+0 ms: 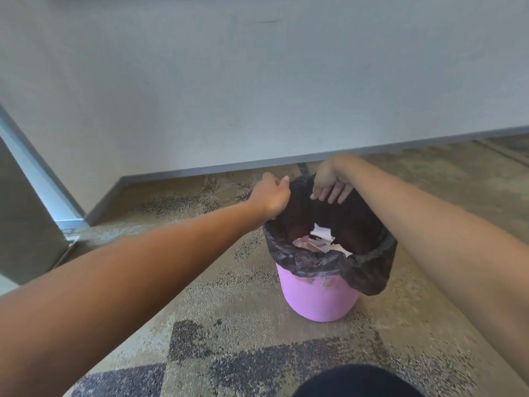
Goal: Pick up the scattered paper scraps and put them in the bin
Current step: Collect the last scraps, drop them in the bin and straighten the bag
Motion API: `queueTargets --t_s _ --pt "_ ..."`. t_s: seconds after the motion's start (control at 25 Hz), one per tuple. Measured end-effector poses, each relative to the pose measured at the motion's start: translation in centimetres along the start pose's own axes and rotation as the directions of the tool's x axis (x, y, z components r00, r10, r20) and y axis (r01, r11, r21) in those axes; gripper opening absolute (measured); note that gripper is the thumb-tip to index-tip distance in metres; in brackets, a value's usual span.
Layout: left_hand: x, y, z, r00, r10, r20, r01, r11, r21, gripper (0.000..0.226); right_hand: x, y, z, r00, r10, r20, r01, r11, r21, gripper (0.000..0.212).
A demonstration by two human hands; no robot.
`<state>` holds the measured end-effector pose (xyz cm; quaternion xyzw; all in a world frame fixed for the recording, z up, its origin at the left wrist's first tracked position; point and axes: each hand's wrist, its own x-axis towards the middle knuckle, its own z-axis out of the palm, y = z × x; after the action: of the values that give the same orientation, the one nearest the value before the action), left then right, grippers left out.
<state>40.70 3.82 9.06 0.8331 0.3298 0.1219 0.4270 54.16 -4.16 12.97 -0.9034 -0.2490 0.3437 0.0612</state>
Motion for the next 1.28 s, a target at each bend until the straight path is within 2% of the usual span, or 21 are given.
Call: queueTargets --t_s 0.16,0.24,0.32,0.4,0.52,0.72,0.84,1.04,1.16,1.28 --pt "0.4 -1.2 -1.5 0.997 0.029 -0.074 -0.026 0.999 0.040 0.037 0.5 -1.3 0.5 0.992 -0.058 -0.114 0.062 0.998 0.028 0.034" --pt "0.4 -2.1 -2.1 0.995 0.033 -0.091 -0.025 0.996 0.083 0.037 0.5 -2.5 1.0 0.982 -0.112 -0.154 0.116 0.993 0.018 0.023" --pt "0.4 -2.9 -2.6 0.995 0.033 -0.099 -0.023 0.995 0.098 0.037 0.0 -3.5 1.4 0.933 -0.199 -0.300 0.171 0.978 -0.119 0.015" --pt "0.3 -3.7 -3.5 0.994 0.038 -0.106 -0.028 0.995 0.095 0.036 -0.3 -4.5 2.0 0.857 -0.244 -0.453 0.201 0.969 -0.142 0.008" --pt "0.2 -4.7 -5.5 0.990 0.040 -0.136 -0.028 0.995 0.091 0.035 -0.4 -6.7 3.2 0.795 -0.283 -0.536 0.256 0.958 -0.127 0.008" --pt "-0.4 -7.4 -9.2 0.969 0.050 -0.243 -0.019 0.992 0.127 0.028 -0.7 -11.7 5.8 0.719 -0.389 -0.576 0.363 0.917 -0.165 0.013" --pt "-0.4 -10.2 -11.6 0.949 0.037 -0.313 0.015 0.987 0.160 0.029 -0.2 -15.5 8.0 0.709 -0.458 -0.536 0.465 0.875 -0.133 0.010" --pt "-0.9 -14.1 -15.9 0.921 0.046 -0.388 0.035 0.979 0.200 0.026 -0.1 -21.5 11.4 0.675 -0.538 -0.505 0.573 0.813 -0.101 0.022" --pt "-1.7 -16.9 -16.2 0.939 0.011 -0.345 0.062 0.978 0.200 0.024 0.2 -23.0 13.1 0.646 -0.561 -0.518 0.610 0.787 -0.091 0.025" --pt "-2.3 -17.0 -13.8 0.975 -0.057 -0.217 0.078 0.993 0.092 0.021 1.3 -22.6 14.2 0.675 -0.514 -0.530 0.556 0.826 -0.093 0.025"
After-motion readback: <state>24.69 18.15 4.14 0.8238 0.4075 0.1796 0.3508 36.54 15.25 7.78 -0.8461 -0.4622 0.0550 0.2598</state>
